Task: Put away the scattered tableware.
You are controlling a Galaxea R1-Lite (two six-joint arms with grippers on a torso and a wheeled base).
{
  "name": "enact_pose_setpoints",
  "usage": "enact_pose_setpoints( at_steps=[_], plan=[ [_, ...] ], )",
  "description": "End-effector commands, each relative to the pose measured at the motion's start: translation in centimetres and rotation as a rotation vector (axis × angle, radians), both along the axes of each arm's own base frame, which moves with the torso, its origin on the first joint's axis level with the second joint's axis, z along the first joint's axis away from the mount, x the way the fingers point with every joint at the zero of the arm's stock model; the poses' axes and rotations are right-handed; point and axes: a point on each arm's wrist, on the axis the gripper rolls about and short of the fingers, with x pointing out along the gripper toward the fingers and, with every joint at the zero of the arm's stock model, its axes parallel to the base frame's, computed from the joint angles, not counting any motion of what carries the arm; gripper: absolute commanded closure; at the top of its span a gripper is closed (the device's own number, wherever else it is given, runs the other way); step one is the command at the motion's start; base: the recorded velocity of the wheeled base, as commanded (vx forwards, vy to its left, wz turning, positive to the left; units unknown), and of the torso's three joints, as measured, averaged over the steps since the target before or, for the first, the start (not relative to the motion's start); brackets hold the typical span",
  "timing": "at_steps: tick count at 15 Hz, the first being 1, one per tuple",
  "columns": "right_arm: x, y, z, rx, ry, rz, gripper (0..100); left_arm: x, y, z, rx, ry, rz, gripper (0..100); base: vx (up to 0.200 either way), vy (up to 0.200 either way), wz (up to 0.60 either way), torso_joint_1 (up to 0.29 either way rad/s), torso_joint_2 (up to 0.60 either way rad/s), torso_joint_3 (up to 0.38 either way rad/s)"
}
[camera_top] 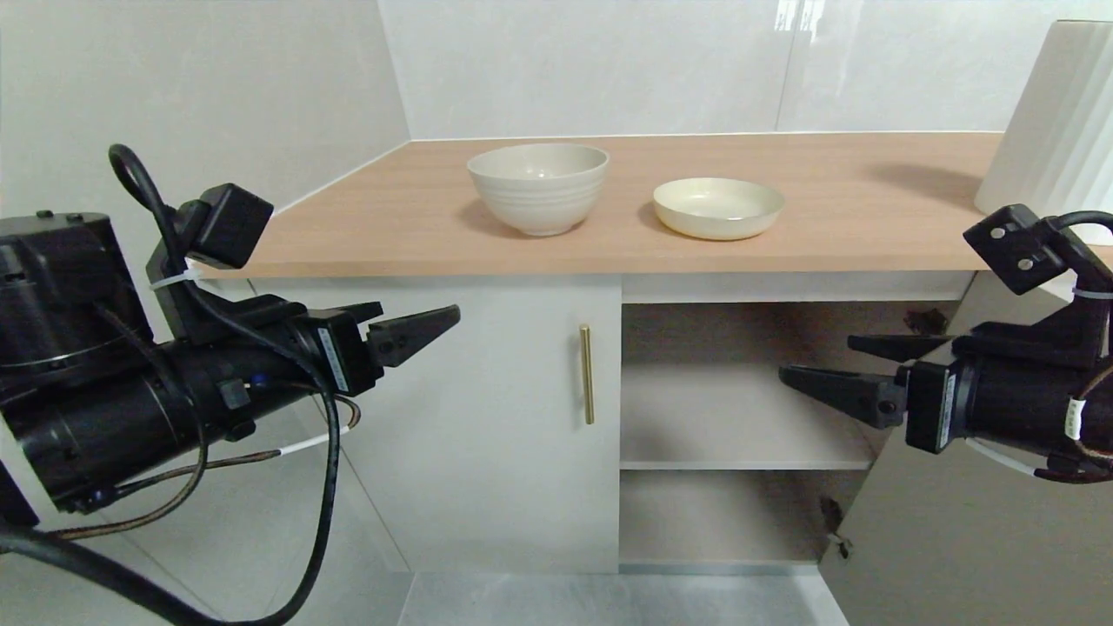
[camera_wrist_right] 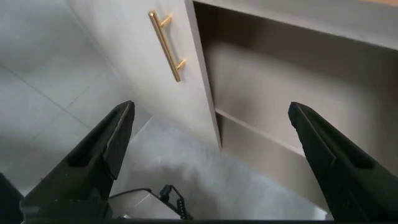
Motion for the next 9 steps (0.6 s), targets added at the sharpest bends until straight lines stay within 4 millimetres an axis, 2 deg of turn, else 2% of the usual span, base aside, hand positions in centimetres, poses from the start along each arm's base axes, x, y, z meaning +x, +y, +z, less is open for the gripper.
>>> enact_pose_setpoints(
  at_steps=[1,4,9],
  plan=[
    [0.2,0.1,-0.2,-0.003,0.006,-0.002,0,0.2,0.0,-0.2,0.002,0.007,0.0,0,0.0,0.0,0.0,0.149,-0.28,-0.271],
    [0.4,0.2,-0.3,-0.004,0.006,-0.005,0,0.2,-0.1,-0.2,0.004,0.009,0.0,0,0.0,0.0,0.0,0.084,-0.54,-0.286],
    [1.4,0.0,-0.8,-0.007,0.011,-0.031,0,0.4,-0.1,-0.5,0.006,0.019,-0.001,0,0.0,0.0,0.0,0.238,-0.47,-0.274]
  ],
)
